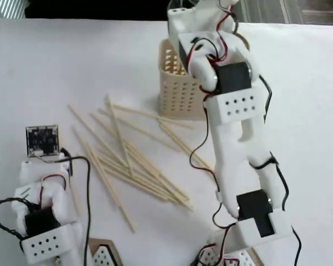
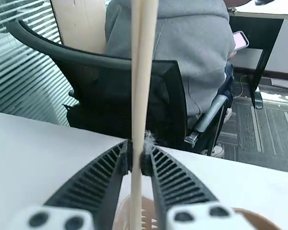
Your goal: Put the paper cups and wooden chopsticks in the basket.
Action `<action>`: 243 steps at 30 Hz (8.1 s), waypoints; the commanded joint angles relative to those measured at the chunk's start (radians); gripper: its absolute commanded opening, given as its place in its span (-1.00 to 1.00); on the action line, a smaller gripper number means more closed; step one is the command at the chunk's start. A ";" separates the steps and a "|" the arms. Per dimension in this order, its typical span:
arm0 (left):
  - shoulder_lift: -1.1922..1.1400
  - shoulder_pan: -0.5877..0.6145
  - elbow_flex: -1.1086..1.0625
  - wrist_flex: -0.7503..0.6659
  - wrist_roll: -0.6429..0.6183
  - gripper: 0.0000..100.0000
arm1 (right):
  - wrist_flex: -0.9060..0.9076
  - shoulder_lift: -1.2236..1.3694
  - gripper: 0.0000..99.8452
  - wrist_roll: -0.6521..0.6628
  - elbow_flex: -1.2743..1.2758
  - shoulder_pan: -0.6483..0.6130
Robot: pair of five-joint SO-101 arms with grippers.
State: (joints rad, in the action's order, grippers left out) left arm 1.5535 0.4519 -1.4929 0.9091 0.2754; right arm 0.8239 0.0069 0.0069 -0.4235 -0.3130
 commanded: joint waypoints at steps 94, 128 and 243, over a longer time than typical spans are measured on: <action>-1.655 -0.303 1.083 0.391 -0.272 -0.50 | 0.168 -0.697 -0.96 0.068 1.323 0.159; -1.653 -0.469 1.293 0.511 -0.265 -0.95 | 0.113 -0.699 -0.96 0.071 1.361 0.165; -1.273 -0.849 1.468 -0.606 -0.253 -0.96 | 0.113 -0.697 -0.96 0.071 1.363 0.166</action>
State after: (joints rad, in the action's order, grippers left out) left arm 0.2355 -0.3798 0.0537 0.4457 0.0269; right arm 0.9498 -0.6621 0.0806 0.9452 -0.1580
